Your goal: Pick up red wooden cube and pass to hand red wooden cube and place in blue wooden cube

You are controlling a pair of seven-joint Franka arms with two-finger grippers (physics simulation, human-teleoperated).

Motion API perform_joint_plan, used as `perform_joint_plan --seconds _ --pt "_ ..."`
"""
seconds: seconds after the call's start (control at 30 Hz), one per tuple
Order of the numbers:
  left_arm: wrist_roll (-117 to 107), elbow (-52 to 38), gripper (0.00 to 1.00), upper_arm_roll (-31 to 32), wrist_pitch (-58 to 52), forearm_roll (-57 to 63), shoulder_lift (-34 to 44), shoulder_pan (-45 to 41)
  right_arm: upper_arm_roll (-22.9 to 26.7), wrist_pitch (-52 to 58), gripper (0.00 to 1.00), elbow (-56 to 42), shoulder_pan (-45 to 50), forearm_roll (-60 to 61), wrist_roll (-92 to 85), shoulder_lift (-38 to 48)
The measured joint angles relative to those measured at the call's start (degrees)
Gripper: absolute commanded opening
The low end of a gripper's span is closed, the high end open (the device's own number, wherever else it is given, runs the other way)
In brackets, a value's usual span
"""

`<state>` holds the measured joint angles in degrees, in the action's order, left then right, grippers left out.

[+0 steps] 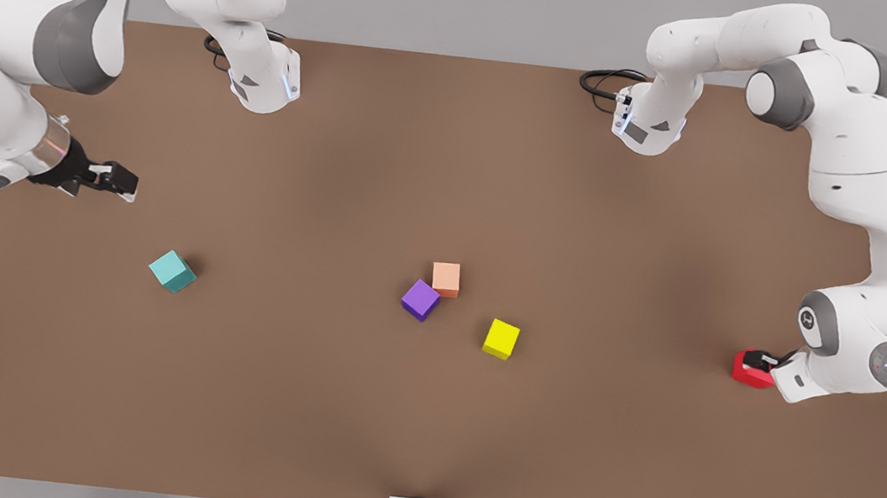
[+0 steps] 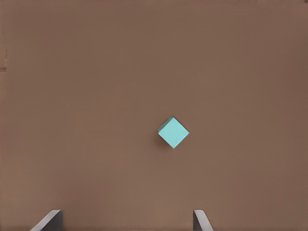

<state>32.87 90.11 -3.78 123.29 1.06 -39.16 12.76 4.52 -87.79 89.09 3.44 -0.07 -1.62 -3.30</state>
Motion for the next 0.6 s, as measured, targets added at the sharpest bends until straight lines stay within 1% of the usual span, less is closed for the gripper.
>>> perform_joint_plan --seconds 0.27,0.6 --pt "5.9 0.8 1.0 -0.7 3.8 0.0 -1.7 0.1 0.0 0.0 1.0 0.2 -0.3 0.3 -0.2 0.0" --pt "9.3 0.9 1.0 -1.2 5.1 0.0 -5.1 0.3 0.0 0.1 1.0 0.7 -0.4 0.5 -0.4 -0.1"
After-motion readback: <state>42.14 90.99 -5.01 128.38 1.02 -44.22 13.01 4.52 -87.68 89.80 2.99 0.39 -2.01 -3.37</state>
